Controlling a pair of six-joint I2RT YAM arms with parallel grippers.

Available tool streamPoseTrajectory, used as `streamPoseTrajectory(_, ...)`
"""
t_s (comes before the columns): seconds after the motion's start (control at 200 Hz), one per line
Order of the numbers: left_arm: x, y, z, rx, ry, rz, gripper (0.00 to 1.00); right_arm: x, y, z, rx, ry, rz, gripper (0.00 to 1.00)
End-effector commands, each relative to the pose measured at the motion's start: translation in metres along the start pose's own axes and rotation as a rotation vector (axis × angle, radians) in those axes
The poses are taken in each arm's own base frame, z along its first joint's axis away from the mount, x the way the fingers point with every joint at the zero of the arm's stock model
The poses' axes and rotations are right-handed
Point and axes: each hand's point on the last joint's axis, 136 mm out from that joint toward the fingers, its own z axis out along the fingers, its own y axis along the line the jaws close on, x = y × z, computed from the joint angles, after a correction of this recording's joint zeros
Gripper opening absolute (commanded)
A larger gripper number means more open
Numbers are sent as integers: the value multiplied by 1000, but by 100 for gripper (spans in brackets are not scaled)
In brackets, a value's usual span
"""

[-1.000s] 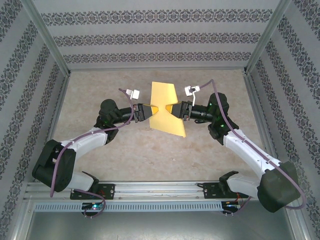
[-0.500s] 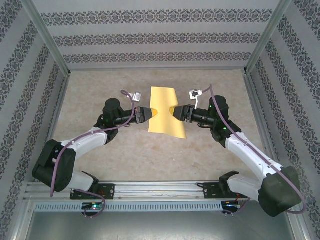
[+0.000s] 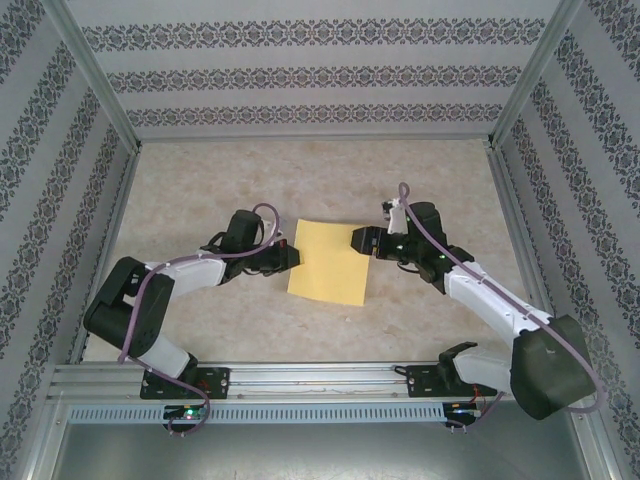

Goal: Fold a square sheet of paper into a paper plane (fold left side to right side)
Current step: Place a square sheet of paper at the center of the table.

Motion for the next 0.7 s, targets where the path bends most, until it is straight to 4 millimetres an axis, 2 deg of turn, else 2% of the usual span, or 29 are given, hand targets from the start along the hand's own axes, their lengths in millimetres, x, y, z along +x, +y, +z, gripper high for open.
streamPoseTrajectory(0.0, 4, 28, 1, -145, 10, -13, 0, 13, -23, 9, 64, 35, 42, 54)
streamPoseTrajectory(0.05, 4, 35, 1, -177, 8, -21, 0, 19, -28, 13, 75, 57, 63, 50)
streamPoseTrajectory(0.235, 4, 41, 0, -206, -3, -32, 1, 41, -44, 36, 97, 147, 130, 34)
streamPoseTrajectory(0.495, 4, 37, -1, -196, -7, -34, 4, 73, -65, 64, 157, 269, 189, 12)
streamPoseTrajectory(0.7, 2, 27, -3, -165, -8, -25, 12, 88, -78, 72, 201, 315, 213, 7)
